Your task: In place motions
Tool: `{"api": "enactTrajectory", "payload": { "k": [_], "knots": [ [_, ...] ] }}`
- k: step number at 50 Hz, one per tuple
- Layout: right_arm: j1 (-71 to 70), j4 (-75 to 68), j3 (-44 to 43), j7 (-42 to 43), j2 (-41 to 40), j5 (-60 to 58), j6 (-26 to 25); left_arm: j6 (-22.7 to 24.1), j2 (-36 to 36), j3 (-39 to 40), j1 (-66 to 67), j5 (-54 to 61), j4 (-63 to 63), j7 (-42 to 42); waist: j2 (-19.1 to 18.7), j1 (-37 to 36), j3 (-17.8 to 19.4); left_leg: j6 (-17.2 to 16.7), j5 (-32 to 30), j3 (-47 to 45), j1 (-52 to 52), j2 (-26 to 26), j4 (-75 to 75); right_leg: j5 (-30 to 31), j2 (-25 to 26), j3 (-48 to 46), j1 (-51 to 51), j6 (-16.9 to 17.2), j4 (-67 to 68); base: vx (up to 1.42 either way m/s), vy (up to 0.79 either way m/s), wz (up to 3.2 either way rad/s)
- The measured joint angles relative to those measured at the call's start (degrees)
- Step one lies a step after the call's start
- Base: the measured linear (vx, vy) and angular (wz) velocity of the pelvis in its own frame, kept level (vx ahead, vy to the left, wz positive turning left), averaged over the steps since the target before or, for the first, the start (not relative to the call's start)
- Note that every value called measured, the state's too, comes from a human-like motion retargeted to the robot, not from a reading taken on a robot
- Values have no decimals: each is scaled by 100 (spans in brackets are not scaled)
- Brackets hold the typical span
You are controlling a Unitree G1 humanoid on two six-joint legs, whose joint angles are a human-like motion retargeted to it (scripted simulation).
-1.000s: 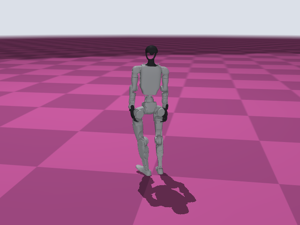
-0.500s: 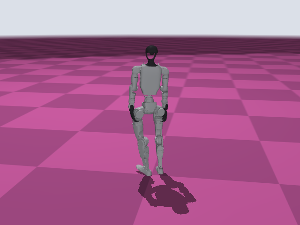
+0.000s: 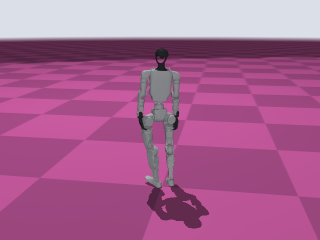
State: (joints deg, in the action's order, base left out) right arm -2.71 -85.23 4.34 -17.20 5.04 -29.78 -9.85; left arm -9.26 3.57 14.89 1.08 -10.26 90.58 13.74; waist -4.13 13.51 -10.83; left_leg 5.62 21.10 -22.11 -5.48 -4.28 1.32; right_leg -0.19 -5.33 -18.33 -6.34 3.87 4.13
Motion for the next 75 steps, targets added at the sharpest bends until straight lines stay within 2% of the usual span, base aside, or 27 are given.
{"api": "enactTrajectory", "payload": {
  "k": [75],
  "knots": [
    [6,-12,-3,-15,-6,-36,-9,8,-23,9,13,-8,28,104,-13,0,8,-38,52,23,11,14,13,-11,34,-7,30,6,-24,0,0,0]
  ]
}}
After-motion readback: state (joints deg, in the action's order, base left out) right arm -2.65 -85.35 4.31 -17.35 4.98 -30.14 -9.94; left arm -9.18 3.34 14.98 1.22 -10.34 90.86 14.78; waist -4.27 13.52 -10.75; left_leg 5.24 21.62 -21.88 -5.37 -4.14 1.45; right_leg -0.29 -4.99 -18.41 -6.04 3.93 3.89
